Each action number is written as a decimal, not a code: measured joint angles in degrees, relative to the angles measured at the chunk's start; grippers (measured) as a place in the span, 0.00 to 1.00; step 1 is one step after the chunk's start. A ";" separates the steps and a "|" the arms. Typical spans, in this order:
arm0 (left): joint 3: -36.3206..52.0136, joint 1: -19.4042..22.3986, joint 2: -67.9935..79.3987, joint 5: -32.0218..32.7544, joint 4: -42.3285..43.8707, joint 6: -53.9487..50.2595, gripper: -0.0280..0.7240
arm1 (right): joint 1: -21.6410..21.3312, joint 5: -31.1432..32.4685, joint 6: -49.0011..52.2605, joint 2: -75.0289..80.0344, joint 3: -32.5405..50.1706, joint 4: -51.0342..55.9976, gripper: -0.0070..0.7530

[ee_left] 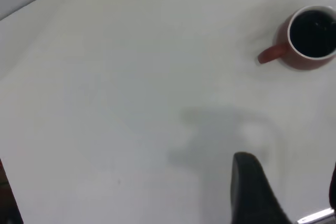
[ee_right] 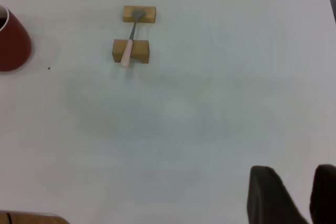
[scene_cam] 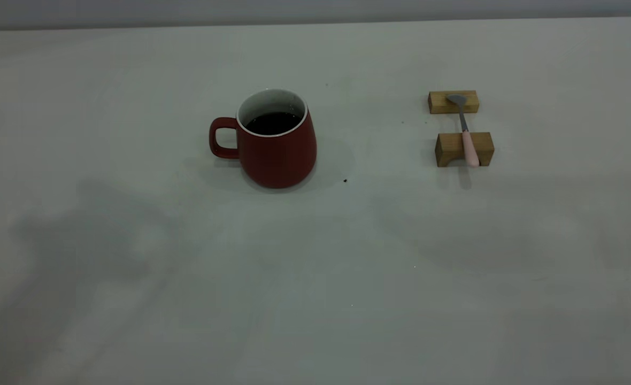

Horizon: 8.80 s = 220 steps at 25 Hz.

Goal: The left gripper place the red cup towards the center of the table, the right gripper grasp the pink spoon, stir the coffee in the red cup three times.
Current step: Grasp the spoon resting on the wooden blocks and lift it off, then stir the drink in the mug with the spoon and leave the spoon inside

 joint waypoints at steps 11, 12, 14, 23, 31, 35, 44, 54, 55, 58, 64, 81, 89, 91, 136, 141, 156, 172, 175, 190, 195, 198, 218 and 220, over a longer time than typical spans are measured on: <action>39.01 16.35 -42.89 -0.42 -5.89 -4.35 0.60 | 0.00 0.00 0.00 0.00 0.00 0.00 0.32; 41.33 18.34 -46.64 -0.60 -6.09 -4.34 0.60 | 0.00 0.00 0.00 0.00 0.00 0.00 0.32; 45.91 21.52 -52.73 -1.26 -6.44 -4.34 0.60 | 0.00 0.00 0.00 0.00 0.00 0.00 0.32; 54.26 26.41 -69.25 -1.66 -7.36 -4.41 0.60 | 0.00 0.00 0.00 0.00 0.00 0.00 0.32; 54.91 26.41 -75.05 -1.77 -8.90 -3.12 0.60 | 0.00 0.00 0.00 0.00 0.00 0.00 0.32; 55.02 26.41 -75.19 -1.77 -10.96 -0.65 0.60 | 0.00 0.00 0.00 0.00 0.00 0.00 0.32; 55.02 26.41 -75.19 -1.77 -12.31 1.16 0.60 | 0.00 0.00 0.00 0.00 0.00 0.00 0.32; 55.02 26.41 -75.19 -1.77 -12.31 1.22 0.60 | 0.00 0.00 0.00 0.00 0.00 0.20 0.32; 55.02 26.41 -75.19 -1.77 -12.31 1.22 0.60 | 0.00 0.00 0.00 0.00 0.00 0.33 0.32; 55.02 26.41 -75.19 -1.77 -12.31 1.22 0.60 | 0.00 -0.32 0.89 0.00 -0.22 0.51 0.33; 55.02 26.41 -75.19 -1.77 -12.31 1.22 0.60 | 0.00 -3.64 4.05 13.35 -7.48 0.47 0.56; 55.02 26.41 -75.19 -1.77 -12.31 1.26 0.60 | 1.53 -29.70 -5.74 75.35 -16.08 10.47 0.90; 55.02 26.41 -75.19 -1.77 -12.31 1.57 0.60 | 9.99 -37.74 -7.17 96.79 -21.63 13.05 0.90; 55.02 26.41 -75.19 -1.77 -12.31 1.57 0.60 | 11.49 -37.96 -7.17 101.67 -25.19 13.05 0.89; 55.02 26.47 -75.21 -1.77 -12.31 1.57 0.60 | 15.59 -32.72 -1.56 136.03 -55.46 3.23 0.33; 55.02 26.47 -75.21 -1.77 -12.31 1.57 0.60 | 15.59 -31.39 0.80 135.22 -55.46 -0.97 0.20; 55.02 26.47 -75.21 -1.77 -12.34 1.57 0.60 | 19.29 -21.60 3.96 119.68 -55.46 33.13 0.20; 55.02 26.52 -75.21 -1.77 -12.34 1.57 0.60 | 26.05 -17.95 45.62 119.99 -55.46 87.29 0.20; 55.02 26.52 -75.21 -1.77 -12.34 1.57 0.60 | 26.52 -19.61 53.37 121.61 -55.46 89.03 0.20; 55.02 26.52 -75.21 -1.77 -12.34 1.57 0.60 | 26.52 -21.27 51.81 141.60 -68.46 93.51 0.20; 55.02 26.52 -75.21 -1.77 -12.34 1.57 0.60 | 25.84 -21.07 49.49 144.13 -71.94 92.31 0.20; 55.02 26.52 -75.21 -1.77 -12.34 1.57 0.60 | 23.92 -19.53 50.17 144.13 -72.11 88.52 0.20; 55.02 26.52 -75.21 -1.77 -12.34 1.57 0.60 | 24.08 -17.65 48.39 144.30 -72.50 85.44 0.20; 55.02 26.52 -75.21 -1.77 -12.34 1.57 0.60 | 22.87 -17.01 53.89 144.30 -72.55 81.87 0.20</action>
